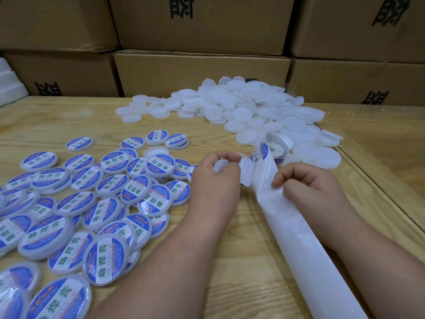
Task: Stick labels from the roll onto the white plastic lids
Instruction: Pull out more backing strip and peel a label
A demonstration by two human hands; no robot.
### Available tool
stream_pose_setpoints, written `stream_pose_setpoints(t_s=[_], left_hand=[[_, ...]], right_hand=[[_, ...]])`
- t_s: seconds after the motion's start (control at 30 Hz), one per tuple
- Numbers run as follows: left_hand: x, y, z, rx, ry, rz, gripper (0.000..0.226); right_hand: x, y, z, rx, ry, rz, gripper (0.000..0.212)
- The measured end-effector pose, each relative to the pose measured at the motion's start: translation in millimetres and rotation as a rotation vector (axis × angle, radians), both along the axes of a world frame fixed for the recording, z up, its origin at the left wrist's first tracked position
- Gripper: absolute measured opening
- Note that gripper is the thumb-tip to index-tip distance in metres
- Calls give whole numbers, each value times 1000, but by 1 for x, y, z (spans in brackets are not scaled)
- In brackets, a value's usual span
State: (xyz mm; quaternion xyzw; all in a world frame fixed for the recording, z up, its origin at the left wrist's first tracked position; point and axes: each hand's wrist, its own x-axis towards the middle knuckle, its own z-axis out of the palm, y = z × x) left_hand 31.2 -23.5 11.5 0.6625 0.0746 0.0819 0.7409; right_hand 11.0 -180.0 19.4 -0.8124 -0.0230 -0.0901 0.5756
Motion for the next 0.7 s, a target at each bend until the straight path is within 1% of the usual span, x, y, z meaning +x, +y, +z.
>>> stream_pose_setpoints(t_s=[0.07, 0.13, 0.2, 0.37, 0.47, 0.57, 0.63, 0.7], left_hand=[[1, 0, 0, -71, 13, 11, 27], [1, 1, 0, -82, 8, 9, 29], [-1, 1, 0, -64, 0, -7, 24], [-2, 0, 0, 2, -19, -83, 27], [-4, -2, 0, 34, -45, -136, 26], [-5, -3, -1, 48, -60, -185, 25], [-6, -3, 0, 19, -83, -198, 23], [-6, -3, 3, -81, -112, -226, 25]], right_hand=[[0, 0, 0, 7, 0, -25, 22], [2, -1, -2, 12, -10, -35, 18], [4, -2, -6, -5, -54, -53, 26], [4, 1, -6, -31, -248, -22, 40], [4, 1, -6, -101, -335, -30, 41], [3, 1, -6, -141, -362, -50, 42], [4, 2, -6, -128, -368, -74, 40], [4, 4, -5, -93, -378, -88, 34]])
